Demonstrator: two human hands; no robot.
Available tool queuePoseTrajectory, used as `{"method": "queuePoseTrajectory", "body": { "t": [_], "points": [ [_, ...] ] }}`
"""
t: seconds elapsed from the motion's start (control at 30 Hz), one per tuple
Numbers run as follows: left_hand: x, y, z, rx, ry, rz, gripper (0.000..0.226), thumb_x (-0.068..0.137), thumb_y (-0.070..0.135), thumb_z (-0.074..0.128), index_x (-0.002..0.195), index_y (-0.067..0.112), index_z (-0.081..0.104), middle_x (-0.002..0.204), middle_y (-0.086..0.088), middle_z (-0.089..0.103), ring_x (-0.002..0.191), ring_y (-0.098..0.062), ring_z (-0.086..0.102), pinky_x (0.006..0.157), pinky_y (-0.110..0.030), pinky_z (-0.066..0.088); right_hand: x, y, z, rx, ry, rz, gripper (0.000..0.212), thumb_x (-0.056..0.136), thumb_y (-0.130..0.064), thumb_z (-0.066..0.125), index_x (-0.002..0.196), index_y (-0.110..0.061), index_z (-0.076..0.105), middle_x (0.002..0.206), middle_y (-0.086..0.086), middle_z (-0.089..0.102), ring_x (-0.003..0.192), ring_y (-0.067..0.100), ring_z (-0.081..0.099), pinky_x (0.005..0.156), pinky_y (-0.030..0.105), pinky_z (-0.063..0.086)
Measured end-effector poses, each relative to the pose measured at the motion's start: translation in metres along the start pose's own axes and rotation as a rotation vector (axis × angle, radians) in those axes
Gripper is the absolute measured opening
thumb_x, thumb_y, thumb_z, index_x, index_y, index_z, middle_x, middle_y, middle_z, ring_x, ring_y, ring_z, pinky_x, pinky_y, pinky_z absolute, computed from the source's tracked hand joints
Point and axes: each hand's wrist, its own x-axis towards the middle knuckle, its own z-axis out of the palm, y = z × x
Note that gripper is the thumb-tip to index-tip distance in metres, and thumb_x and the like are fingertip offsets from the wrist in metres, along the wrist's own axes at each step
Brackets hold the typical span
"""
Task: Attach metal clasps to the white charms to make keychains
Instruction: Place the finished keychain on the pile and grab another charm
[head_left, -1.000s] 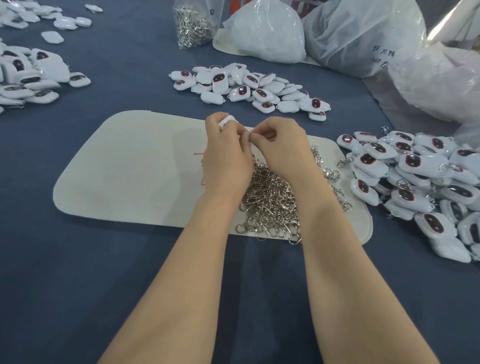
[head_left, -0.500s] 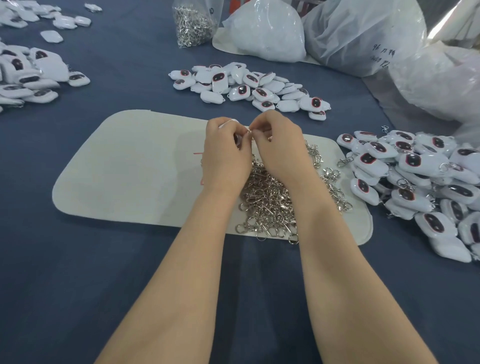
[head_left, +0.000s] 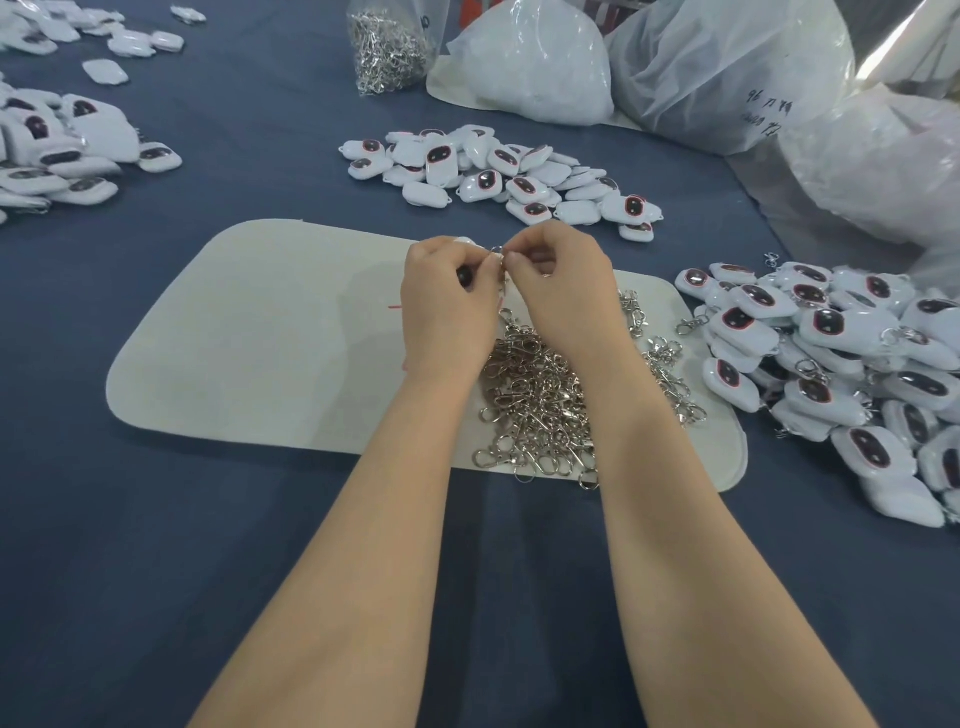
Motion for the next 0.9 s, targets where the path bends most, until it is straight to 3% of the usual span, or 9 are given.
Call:
{"method": "queuePoseTrajectory", "body": {
  "t": [0.13, 0.3, 0.4, 0.57, 0.73, 0.9],
  "points": [
    [0.0001, 0.0015, -0.0011, 0.017, 0.001, -0.011, 0.013, 0.091, 0.015, 0.059, 0.08, 0.015, 0.066, 0.105, -0.012, 0.063, 0.085, -0.006, 0.046, 0.068, 0.0, 0.03, -0.0004, -0.0015, 0.0004, 0.001, -0.005, 0.0, 0.01, 0.089, -0.013, 0.057, 0.088, -0.021, 0.061, 0.091, -0.005, 0.066, 0.084, 0.007, 0.059, 0.081, 0.021, 0.047],
    [0.0002, 0.0021, -0.0022, 0.06, -0.01, -0.014, 0.021, 0.091, 0.016, 0.056, 0.07, 0.018, 0.055, 0.103, -0.017, 0.062, 0.072, -0.004, 0.044, 0.06, -0.002, 0.029, -0.0032, -0.0053, 0.0008, 0.054, 0.036, -0.05, 0.015, 0.087, -0.006, 0.057, 0.089, -0.021, 0.058, 0.09, -0.004, 0.065, 0.077, 0.005, 0.057, 0.075, 0.014, 0.046],
    [-0.0002, 0.0021, -0.0026, 0.092, -0.01, -0.007, 0.024, 0.091, 0.014, 0.054, 0.068, 0.018, 0.051, 0.102, -0.019, 0.061, 0.065, 0.001, 0.043, 0.058, -0.003, 0.029, -0.0056, -0.0058, 0.0018, 0.048, 0.051, -0.106, 0.017, 0.084, -0.001, 0.057, 0.085, -0.018, 0.056, 0.078, -0.009, 0.059, 0.066, 0.0, 0.052, 0.07, 0.015, 0.045],
    [-0.0003, 0.0022, -0.003, 0.153, -0.022, 0.022, 0.025, 0.093, 0.012, 0.051, 0.068, 0.017, 0.048, 0.104, -0.022, 0.06, 0.078, -0.017, 0.045, 0.06, -0.012, 0.025, -0.0048, -0.0052, 0.0047, 0.01, 0.066, -0.118, 0.015, 0.082, -0.001, 0.058, 0.082, -0.016, 0.059, 0.069, -0.013, 0.055, 0.058, -0.006, 0.049, 0.063, 0.009, 0.041],
    [-0.0042, 0.0027, -0.0011, 0.146, -0.006, 0.039, 0.018, 0.095, 0.014, 0.049, 0.086, 0.009, 0.065, 0.115, -0.007, 0.056, 0.08, -0.004, 0.04, 0.068, -0.017, 0.032, -0.0056, -0.0049, 0.0057, 0.061, 0.1, -0.105, 0.014, 0.082, -0.001, 0.06, 0.086, -0.015, 0.059, 0.073, -0.011, 0.056, 0.064, 0.001, 0.05, 0.07, 0.016, 0.045],
    [-0.0063, 0.0058, -0.0021, 0.147, 0.0, 0.056, 0.018, 0.095, 0.014, 0.05, 0.095, 0.007, 0.067, 0.122, -0.004, 0.05, 0.092, -0.013, 0.054, 0.074, -0.022, 0.039, -0.0052, -0.0049, 0.0046, 0.057, 0.088, -0.097, 0.014, 0.081, -0.001, 0.06, 0.086, -0.014, 0.062, 0.073, -0.014, 0.056, 0.065, 0.002, 0.051, 0.073, 0.02, 0.048]
  ]
}}
